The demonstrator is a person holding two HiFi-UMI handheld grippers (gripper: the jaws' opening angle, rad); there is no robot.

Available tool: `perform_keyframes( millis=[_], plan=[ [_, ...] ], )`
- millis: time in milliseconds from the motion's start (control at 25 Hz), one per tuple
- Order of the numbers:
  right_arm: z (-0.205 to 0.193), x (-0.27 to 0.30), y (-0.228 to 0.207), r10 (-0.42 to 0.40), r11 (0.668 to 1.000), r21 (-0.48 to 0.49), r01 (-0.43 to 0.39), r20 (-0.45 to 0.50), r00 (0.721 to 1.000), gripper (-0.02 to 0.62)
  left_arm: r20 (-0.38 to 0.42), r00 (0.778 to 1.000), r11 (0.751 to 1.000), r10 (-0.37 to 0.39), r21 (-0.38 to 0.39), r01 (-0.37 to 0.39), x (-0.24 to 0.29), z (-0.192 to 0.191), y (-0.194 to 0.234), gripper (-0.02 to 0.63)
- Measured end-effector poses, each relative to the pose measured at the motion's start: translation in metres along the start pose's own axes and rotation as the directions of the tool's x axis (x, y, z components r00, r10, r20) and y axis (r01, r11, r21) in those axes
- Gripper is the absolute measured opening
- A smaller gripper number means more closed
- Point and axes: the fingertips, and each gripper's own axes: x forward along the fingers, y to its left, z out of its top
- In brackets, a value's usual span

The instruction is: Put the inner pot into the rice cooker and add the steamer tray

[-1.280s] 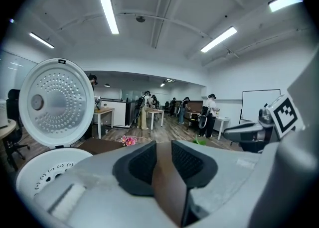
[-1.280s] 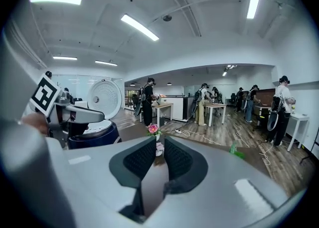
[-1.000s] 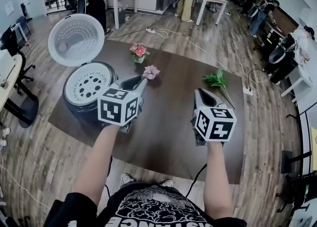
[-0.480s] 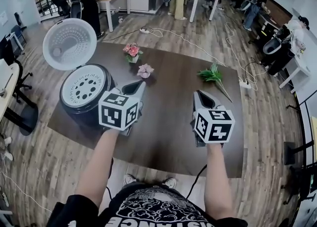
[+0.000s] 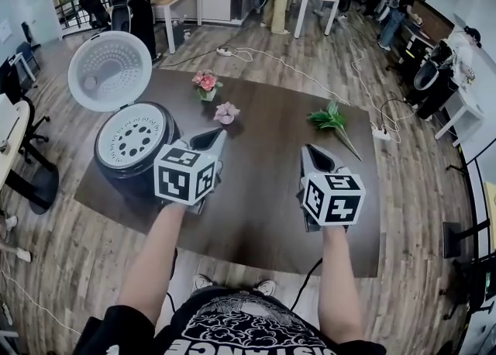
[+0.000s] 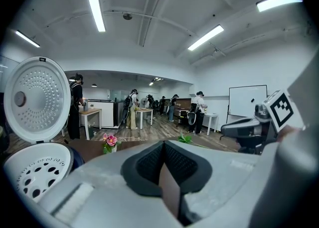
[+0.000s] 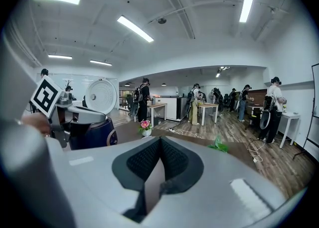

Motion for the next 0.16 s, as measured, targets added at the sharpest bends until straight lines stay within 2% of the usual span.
perform_keyframes(
  millis=[160],
  plan=[
    [-0.0014, -0.0027, -0.0003, -0.001, 1.0, 0.002, 0.001, -0.001, 1.0, -0.002, 0.0, 1.0, 1.0, -0.009, 0.0, 0.009, -0.0004, -0.0014, -0.0037, 0.003]
  ],
)
